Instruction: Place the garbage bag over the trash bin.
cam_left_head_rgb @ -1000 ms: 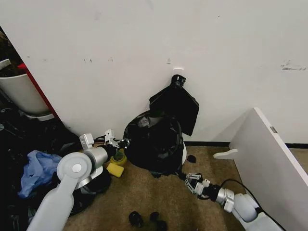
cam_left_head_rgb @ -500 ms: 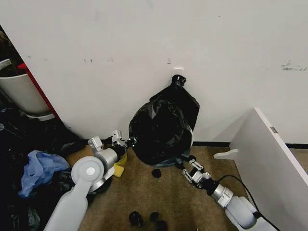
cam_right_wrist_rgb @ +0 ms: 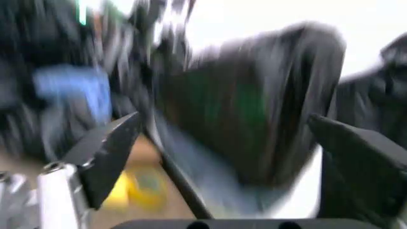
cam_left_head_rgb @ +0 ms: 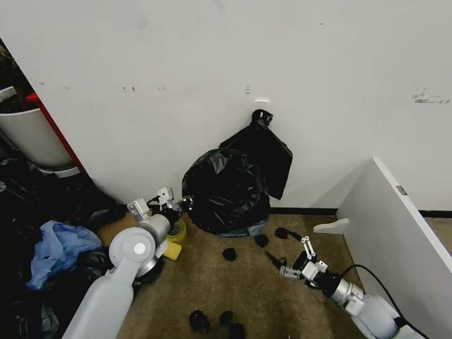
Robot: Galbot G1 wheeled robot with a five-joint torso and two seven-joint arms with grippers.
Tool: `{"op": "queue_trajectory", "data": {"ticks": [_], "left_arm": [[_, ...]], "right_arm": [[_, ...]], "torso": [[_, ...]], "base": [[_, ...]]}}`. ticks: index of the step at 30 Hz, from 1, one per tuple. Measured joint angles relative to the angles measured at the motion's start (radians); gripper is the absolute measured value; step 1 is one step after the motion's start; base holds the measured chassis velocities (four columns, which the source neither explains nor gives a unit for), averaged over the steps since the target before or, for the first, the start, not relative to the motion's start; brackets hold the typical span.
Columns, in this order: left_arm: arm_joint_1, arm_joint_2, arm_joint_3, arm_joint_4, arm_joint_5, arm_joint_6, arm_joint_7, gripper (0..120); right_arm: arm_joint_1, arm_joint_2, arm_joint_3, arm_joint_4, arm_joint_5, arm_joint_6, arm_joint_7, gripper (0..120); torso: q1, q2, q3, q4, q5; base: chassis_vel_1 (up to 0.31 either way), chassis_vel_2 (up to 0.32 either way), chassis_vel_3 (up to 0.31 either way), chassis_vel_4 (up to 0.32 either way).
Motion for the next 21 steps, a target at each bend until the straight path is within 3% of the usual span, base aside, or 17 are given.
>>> {"op": "queue_trajectory", "data": {"ticks": [3, 6, 7, 13, 16, 19, 21], "left_arm": [[0.029, 0.003, 0.009, -0.004, 0.132, -0.066, 0.024, 2], [0.06, 0.003, 0.013, -0.017, 0.201, -0.104, 0.038, 2], [0.06, 0.003, 0.013, -0.017, 0.201, -0.104, 0.038, 2], [0.083, -0.021, 0.07, 0.011, 0.339, -0.25, 0.088, 2], [0.093, -0.04, 0.108, 0.026, 0.372, -0.287, 0.101, 2], [0.107, -0.065, 0.169, 0.045, 0.437, -0.339, 0.119, 2], [0.108, -0.075, 0.21, 0.062, 0.485, -0.371, 0.121, 2]], "right_arm": [[-0.003, 0.011, -0.003, 0.127, 0.169, -0.081, -0.029, 100], [-0.006, 0.007, -0.022, 0.244, 0.111, -0.207, 0.136, 97], [-0.006, 0.007, -0.022, 0.244, 0.111, -0.207, 0.136, 97], [-0.024, -0.025, -0.108, 0.377, -0.036, -0.526, 0.527, 70], [-0.014, -0.037, -0.149, 0.414, -0.04, -0.648, 0.648, 64], [0.018, -0.054, -0.239, 0.495, -0.001, -0.899, 0.904, 51], [0.03, -0.053, -0.267, 0.536, 0.051, -0.968, 0.979, 42]], "torso": [[0.0, 0.0, 0.0, 0.0001, -0.0002], [0.0, 0.0, 0.0, 0.0004, -0.0002], [0.0, 0.0, 0.0, 0.0004, -0.0002], [0.0, 0.0, 0.0, 0.0001, 0.0002], [0.0, 0.0, 0.0, 0.0, 0.0], [0.0, 0.0, 0.0, 0.0, 0.0002], [0.0, 0.0, 0.0, 0.0003, 0.0003]], "base": [[0.0, 0.0, 0.0, 0.0], [0.0, 0.0, 0.0, 0.0], [0.0, 0.0, 0.0, 0.0], [0.0, 0.0, 0.0, 0.0], [0.0, 0.0, 0.0, 0.0], [0.0, 0.0, 0.0, 0.0], [0.0, 0.0, 0.0, 0.0]]}}
